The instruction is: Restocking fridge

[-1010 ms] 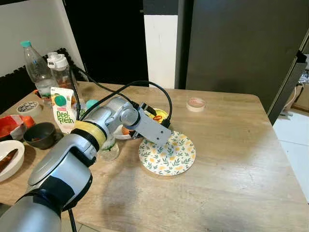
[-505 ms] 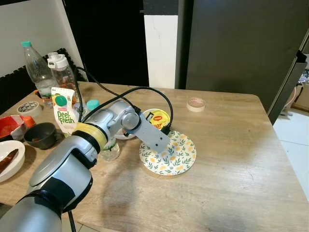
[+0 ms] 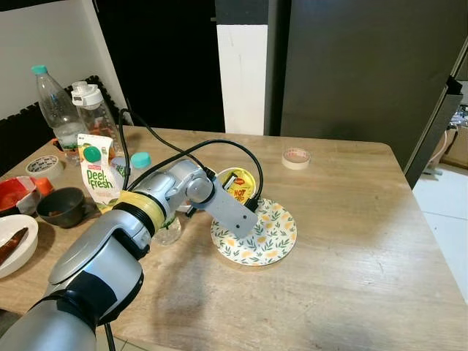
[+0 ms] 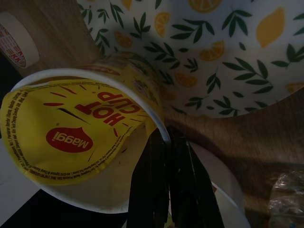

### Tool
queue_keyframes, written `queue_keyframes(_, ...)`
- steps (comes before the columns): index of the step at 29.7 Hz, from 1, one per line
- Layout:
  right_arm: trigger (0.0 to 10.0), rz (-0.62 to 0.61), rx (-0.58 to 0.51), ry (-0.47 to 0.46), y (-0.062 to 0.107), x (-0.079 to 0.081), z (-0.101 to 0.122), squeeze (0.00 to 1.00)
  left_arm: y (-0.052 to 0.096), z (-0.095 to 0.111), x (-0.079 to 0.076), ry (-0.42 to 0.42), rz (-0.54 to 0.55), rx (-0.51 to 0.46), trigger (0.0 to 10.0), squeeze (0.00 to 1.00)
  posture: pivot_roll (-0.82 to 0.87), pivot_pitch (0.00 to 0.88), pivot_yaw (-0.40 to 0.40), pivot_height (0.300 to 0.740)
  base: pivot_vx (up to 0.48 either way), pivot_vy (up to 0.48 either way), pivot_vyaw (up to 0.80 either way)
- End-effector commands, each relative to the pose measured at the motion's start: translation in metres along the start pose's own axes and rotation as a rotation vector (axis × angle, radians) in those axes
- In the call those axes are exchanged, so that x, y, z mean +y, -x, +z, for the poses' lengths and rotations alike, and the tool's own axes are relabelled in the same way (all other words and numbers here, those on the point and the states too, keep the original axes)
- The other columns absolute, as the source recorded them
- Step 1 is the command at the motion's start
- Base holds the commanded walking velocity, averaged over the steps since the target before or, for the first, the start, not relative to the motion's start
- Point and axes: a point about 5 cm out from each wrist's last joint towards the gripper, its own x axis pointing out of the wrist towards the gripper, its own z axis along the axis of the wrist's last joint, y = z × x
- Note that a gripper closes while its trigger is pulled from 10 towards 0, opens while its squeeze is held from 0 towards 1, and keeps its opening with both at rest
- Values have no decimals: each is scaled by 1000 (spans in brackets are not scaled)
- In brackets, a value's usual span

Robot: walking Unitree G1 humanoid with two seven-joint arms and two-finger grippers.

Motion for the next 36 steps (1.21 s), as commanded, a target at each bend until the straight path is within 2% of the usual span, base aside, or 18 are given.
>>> queue_keyframes(1, 10000, 43, 19, -11, -1, 11, -5, 0, -3, 2, -5, 19, -18, -27, 0, 0, -111, 0, 58, 740, 0, 0, 0)
queue_keyframes(2, 10000, 43, 16, -10, -2, 12, -3, 0, 1, 3, -4, 41, -25, -65, 784, 0, -111, 0, 58, 740, 0, 0, 0)
queue_keyframes(3, 10000, 43, 16, -10, -2, 12, -3, 0, 1, 3, -4, 41, -25, -65, 784, 0, -111, 0, 58, 740, 0, 0, 0)
queue_keyframes(5, 10000, 43, 11, -10, -2, 12, 1, 0, 11, 5, -2, 65, -49, -136, 941, 0, -109, 0, 55, 740, 0, 0, 0)
queue_keyframes(6, 10000, 43, 8, -8, -2, 12, 2, 0, 18, 6, -2, 80, -70, -170, 431, 0, -109, 0, 55, 740, 0, 0, 0)
queue_keyframes(7, 10000, 44, 6, -8, -3, 12, 4, 0, 23, 5, -1, 74, -78, -173, 0, 0, -109, 0, 55, 740, 0, 0, 0)
queue_keyframes(10, 10000, 49, 1, -6, -3, 12, 5, 0, 31, 4, -1, 80, -108, -186, 0, 0, -109, 0, 55, 740, 0, 0, 0)
queue_keyframes(16, 10000, 54, -2, -6, -2, 12, 5, 0, 36, 4, -2, 59, -129, -189, 0, 0, -106, 0, 59, 740, 0, 0, 0)
queue_keyframes(17, 10000, 55, -1, -6, -2, 12, 4, 0, 37, 4, -2, 52, -131, -186, 510, 0, -106, 0, 59, 740, 0, 0, 0)
queue_keyframes(18, 10000, 56, -1, -6, -2, 12, 4, 0, 37, 5, -2, 50, -133, -185, 510, 0, -106, 0, 59, 740, 0, 0, 0)
queue_keyframes(19, 10000, 57, -1, -6, -2, 12, 4, 0, 38, 5, -3, 39, -143, -180, 4353, 0, -106, 0, 59, 740, 0, 0, 0)
queue_keyframes(20, 10000, 58, 0, -6, -3, 13, 4, 0, 39, 5, -4, 32, -150, -177, 4353, 0, -106, 0, 59, 740, 0, 0, 0)
queue_keyframes(21, 10000, 58, 1, -5, -3, 13, 4, 0, 39, 7, -6, 24, -157, -180, 10000, 0, -106, 0, 59, 740, 0, 0, 0)
queue_keyframes(32, 10000, 63, 1, -2, -4, 21, 6, 0, 35, 21, -10, -21, -185, -224, 10000, 0, -108, 0, 58, 740, 0, 0, 0)
queue_keyframes(33, 10000, 65, 0, -2, -5, 23, 7, 0, 35, 22, -10, -31, -188, -223, 10000, 278, -108, 0, 59, 740, 0, 0, 0)
queue_keyframes(34, 10000, 65, 0, -2, -5, 23, 7, 0, 35, 22, -10, -31, -188, -223, 10000, 278, -108, 0, 59, 740, 0, 0, 0)
queue_keyframes(35, 10000, 66, -1, -2, -5, 24, 8, 0, 34, 24, -10, -37, -187, -227, 10000, 1000, -108, 0, 59, 740, 0, 0, 0)
queue_keyframes(36, 10000, 67, -3, -2, -5, 24, 9, 0, 34, 25, -9, -46, -176, -227, 10000, 1000, -108, 0, 59, 740, 0, 0, 0)
